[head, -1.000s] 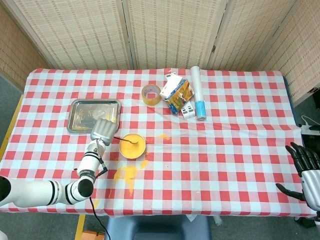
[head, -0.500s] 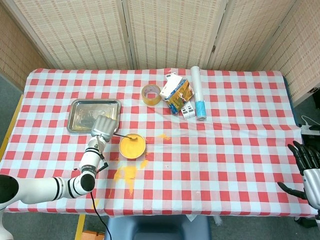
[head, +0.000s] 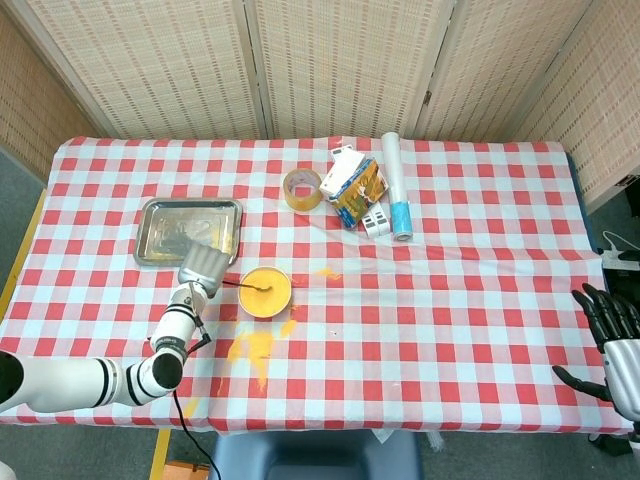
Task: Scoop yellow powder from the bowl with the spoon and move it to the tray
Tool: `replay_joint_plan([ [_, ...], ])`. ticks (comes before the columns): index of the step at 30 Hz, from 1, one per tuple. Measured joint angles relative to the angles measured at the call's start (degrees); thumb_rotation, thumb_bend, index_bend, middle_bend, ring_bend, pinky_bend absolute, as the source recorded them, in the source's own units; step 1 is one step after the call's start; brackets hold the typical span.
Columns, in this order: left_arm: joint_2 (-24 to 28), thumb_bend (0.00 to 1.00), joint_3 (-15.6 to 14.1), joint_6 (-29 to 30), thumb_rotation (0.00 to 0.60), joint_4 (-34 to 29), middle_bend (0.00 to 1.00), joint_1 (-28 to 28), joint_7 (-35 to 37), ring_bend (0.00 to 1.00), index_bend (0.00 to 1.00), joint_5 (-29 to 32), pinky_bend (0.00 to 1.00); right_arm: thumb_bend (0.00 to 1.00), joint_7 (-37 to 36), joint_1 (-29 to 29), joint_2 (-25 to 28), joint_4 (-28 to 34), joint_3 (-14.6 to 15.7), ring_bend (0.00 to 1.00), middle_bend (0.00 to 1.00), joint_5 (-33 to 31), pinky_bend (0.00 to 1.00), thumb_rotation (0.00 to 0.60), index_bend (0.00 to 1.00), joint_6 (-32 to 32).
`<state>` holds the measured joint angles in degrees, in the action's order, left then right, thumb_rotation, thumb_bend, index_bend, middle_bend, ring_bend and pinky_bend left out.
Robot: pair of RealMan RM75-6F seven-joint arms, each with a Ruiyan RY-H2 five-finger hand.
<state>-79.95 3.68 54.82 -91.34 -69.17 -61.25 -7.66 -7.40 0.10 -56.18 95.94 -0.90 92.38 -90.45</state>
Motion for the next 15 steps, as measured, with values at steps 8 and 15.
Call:
replay_joint_plan([
  [8,2.63,0.65,-0.65,1.38,0.600,-5.01,1.00,0.14,1.69,1.00,0.97,-2.19,1.00,0.04,0.33,-0.02,-0.05,0.19,0.27,0.00,0.00,0.57,0.00,0.600,0.00,0.07],
  [15,2.99,0.65,0.44,2.23,0.600,-3.65,1.00,0.22,4.35,1.00,0.97,-4.82,1.00,0.04,0.24,-0.07,-0.02,0.11,-0.01,0.00,0.00,-0.10,0.00,0.600,0.00,0.16],
])
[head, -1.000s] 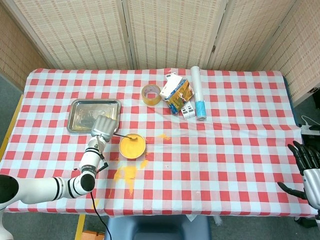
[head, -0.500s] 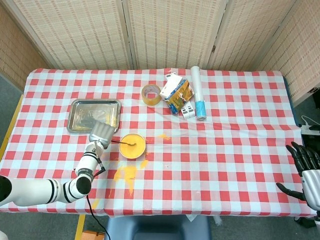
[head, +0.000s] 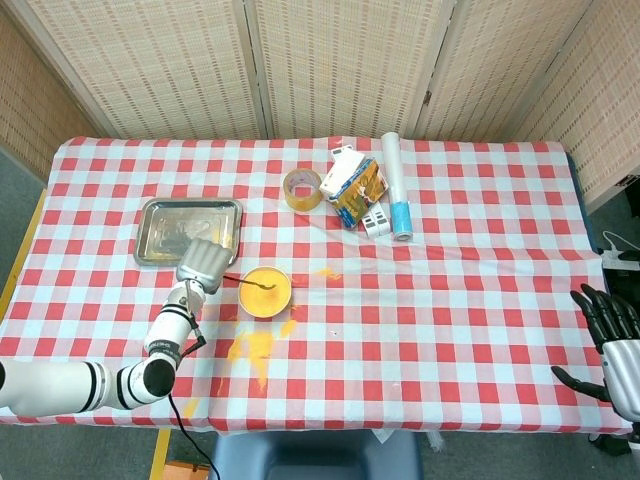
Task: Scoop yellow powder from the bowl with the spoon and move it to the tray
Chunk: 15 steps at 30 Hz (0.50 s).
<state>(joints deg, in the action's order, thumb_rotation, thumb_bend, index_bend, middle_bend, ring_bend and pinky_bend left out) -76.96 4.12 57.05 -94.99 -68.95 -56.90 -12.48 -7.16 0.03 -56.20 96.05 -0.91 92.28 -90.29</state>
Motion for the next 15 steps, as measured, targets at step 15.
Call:
replay_joint_plan([
  [15,-4.10,0.65,-1.92,-5.24,0.600,10.45,1.00,-0.46,0.17,1.00,0.97,3.22,1.00,0.04,-1.19,-0.33,0.55,0.26,0.16,0.00,0.00,-0.35,0.00,0.600,0.00,1.17],
])
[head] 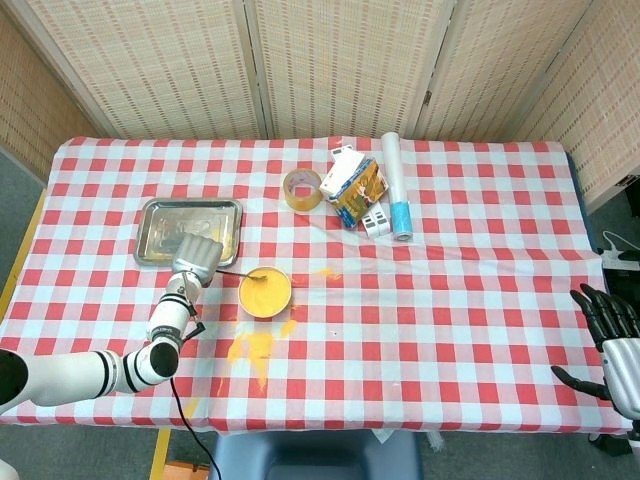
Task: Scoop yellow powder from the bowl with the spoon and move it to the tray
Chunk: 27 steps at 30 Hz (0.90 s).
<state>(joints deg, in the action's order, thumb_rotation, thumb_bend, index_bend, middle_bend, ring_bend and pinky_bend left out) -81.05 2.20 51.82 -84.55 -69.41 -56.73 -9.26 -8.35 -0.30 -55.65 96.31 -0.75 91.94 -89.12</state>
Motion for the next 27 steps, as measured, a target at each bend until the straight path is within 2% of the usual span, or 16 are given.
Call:
replay_joint_plan([
  [16,1.07,0.65,-2.17,3.27,0.600,-6.62,1.00,-0.40,-2.39,1.00,0.97,-0.03,1.00,0.04,-0.89,0.71,0.51,0.02,0.55,0.00,0.00,1.68,0.00,0.600,0.00,-1.73],
  [27,5.91,0.65,-1.29,5.62,0.600,-15.12,1.00,0.98,1.54,1.00,0.97,-4.55,1.00,0.04,-0.80,0.67,0.55,0.16,1.00,0.00,0.00,2.59,0.00,0.600,0.00,-1.66],
])
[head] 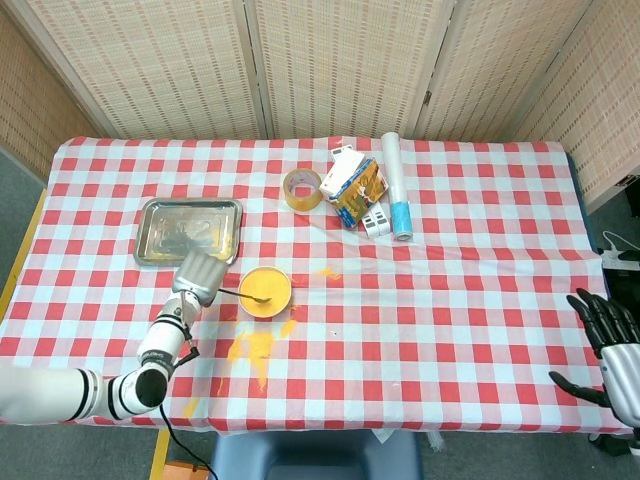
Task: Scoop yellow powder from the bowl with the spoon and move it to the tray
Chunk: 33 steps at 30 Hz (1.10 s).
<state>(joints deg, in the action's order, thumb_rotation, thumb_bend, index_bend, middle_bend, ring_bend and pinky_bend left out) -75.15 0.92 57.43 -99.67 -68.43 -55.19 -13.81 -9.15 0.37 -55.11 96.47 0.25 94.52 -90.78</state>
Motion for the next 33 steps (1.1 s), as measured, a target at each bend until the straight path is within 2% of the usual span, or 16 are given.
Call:
replay_joint_plan([
  [5,1.26,0.65,-0.46,0.64,0.600,-2.96,1.00,1.29,1.80,1.00,0.97,-2.30,1.00,0.04,0.02,0.10,0.01,0.01,0.17,0.00,0.00,0.60,0.00,0.600,0.00,-0.40],
  [10,-0.27,0.65,-1.90,-0.34,0.600,-1.94,1.00,1.74,1.83,1.00,0.97,-2.36,1.00,0.04,0.17,0.01,-0.07,0.07,0.35,0.00,0.00,0.91,0.00,0.600,0.00,-0.23],
  [19,-3.32,0.65,-2.52,-1.81,0.600,3.35,1.00,1.28,1.38,1.00,0.97,-1.83,1.00,0.04,0.36,0.02,-0.15,-0.03,0.10,0.00,0.00,0.21,0.00,0.600,0.00,-0.24],
  [33,-6.17,0.65,-0.11,-8.79,0.600,16.86,1.00,-0.32,3.23,1.00,0.97,4.27,1.00,0.04,1.69,-0.99,-0.72,-0.12,-0.83,0.00,0.00,-2.54,0.00,0.600,0.00,2.15],
])
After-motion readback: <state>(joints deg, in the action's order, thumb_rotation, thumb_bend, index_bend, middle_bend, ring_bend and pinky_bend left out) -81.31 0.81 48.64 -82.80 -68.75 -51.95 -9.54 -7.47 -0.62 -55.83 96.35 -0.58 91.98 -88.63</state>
